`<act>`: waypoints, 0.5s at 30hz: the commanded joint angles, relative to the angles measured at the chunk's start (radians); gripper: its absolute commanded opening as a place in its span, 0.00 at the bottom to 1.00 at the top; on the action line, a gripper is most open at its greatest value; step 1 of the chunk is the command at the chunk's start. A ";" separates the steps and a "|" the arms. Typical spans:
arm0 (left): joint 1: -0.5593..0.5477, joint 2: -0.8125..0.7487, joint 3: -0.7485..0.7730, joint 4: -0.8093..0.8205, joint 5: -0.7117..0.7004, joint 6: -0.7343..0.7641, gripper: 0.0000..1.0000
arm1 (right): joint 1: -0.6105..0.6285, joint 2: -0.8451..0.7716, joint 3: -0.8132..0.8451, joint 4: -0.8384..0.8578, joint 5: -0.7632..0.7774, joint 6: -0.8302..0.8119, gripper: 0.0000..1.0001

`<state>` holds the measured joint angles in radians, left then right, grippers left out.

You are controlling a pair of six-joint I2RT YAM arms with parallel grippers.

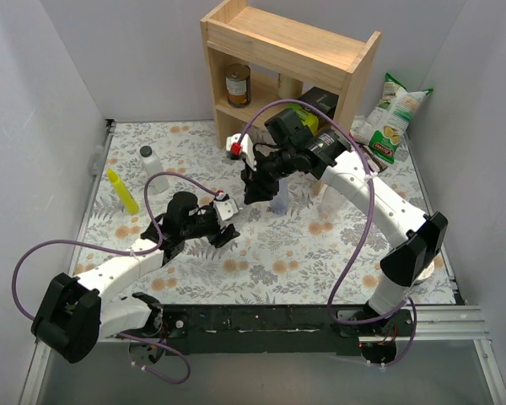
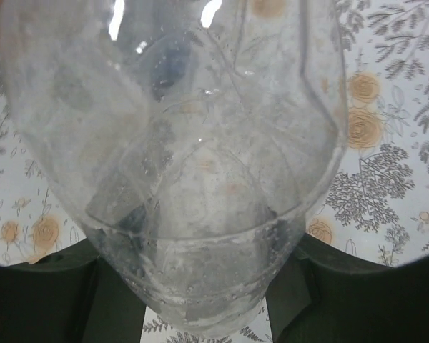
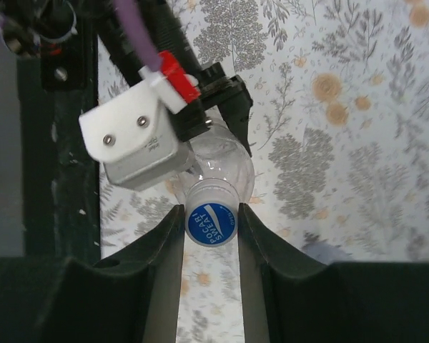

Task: Screw on the bottle caps

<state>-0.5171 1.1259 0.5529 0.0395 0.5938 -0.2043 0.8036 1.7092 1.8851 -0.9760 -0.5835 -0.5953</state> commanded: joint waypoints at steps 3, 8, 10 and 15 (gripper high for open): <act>-0.063 -0.008 0.005 0.227 -0.341 -0.084 0.00 | -0.050 0.087 -0.064 0.045 -0.212 0.463 0.07; -0.058 -0.012 0.001 0.102 -0.318 -0.072 0.00 | -0.153 0.122 0.196 -0.004 -0.245 0.281 0.60; -0.037 -0.061 -0.016 0.050 -0.170 -0.060 0.00 | -0.181 0.093 0.207 -0.050 -0.284 0.092 0.65; -0.023 -0.150 -0.027 -0.104 0.142 0.006 0.00 | -0.176 -0.124 -0.071 -0.046 -0.308 -0.319 0.65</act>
<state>-0.5453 1.0531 0.5304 0.0326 0.4690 -0.2501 0.6174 1.7828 1.9671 -0.9924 -0.8055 -0.5819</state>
